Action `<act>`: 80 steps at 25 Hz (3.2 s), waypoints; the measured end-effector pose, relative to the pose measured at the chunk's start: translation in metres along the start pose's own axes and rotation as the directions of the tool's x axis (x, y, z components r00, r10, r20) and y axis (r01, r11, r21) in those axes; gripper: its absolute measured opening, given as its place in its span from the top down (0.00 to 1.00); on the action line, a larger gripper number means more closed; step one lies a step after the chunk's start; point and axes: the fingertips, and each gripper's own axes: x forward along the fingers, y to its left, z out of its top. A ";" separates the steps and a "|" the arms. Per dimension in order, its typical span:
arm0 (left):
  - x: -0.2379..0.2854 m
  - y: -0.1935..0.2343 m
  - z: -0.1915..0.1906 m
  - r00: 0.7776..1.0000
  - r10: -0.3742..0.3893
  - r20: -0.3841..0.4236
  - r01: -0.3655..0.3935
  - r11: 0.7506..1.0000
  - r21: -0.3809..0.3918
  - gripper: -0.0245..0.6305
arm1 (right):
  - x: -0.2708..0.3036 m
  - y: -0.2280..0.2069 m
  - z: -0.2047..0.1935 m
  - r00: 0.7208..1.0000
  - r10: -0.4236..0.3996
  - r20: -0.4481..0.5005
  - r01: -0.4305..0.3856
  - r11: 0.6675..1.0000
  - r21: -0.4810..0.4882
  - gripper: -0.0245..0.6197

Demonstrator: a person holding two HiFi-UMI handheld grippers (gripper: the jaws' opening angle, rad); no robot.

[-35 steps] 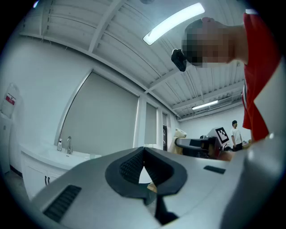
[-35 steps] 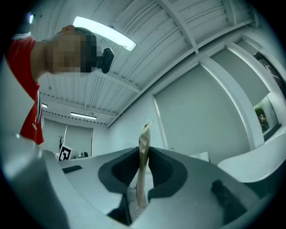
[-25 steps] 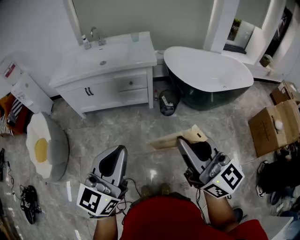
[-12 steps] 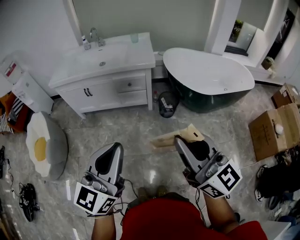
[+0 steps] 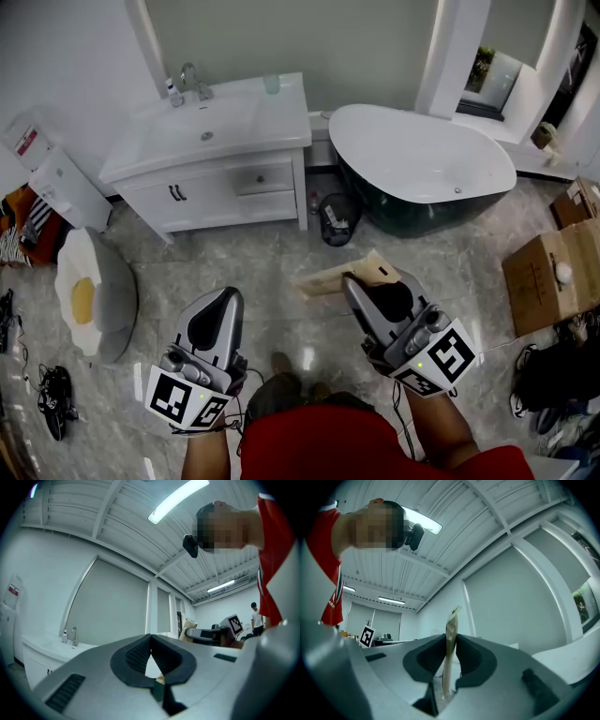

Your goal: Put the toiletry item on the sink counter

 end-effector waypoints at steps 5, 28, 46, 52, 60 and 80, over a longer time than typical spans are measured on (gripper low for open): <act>0.025 0.030 -0.002 1.000 -0.012 0.010 0.012 1.000 0.008 0.94 | 0.031 -0.022 -0.004 1.000 0.000 0.001 0.000 1.000 -0.017 0.85; 0.182 0.286 -0.008 0.992 -0.127 0.009 0.127 0.992 -0.015 0.94 | 0.272 -0.146 -0.026 0.991 -0.132 0.022 0.132 0.991 -0.033 0.85; 0.339 0.388 -0.039 0.997 -0.082 -0.006 0.082 0.997 -0.007 0.94 | 0.389 -0.303 -0.046 0.994 -0.106 0.016 0.107 0.993 -0.043 0.85; 0.408 0.414 -0.044 0.998 -0.062 -0.004 0.062 0.998 0.010 0.94 | 0.431 -0.369 -0.036 0.997 -0.070 0.028 0.071 0.997 -0.034 0.85; 0.478 0.479 -0.058 0.999 -0.015 -0.037 0.014 0.999 -0.043 0.94 | 0.509 -0.456 -0.057 0.994 -0.109 -0.031 0.109 0.994 -0.007 0.85; 0.583 0.570 -0.088 0.983 -0.180 -0.032 0.179 0.983 -0.042 0.94 | 0.614 -0.573 -0.090 0.936 -0.352 -0.026 0.351 0.936 -0.042 0.85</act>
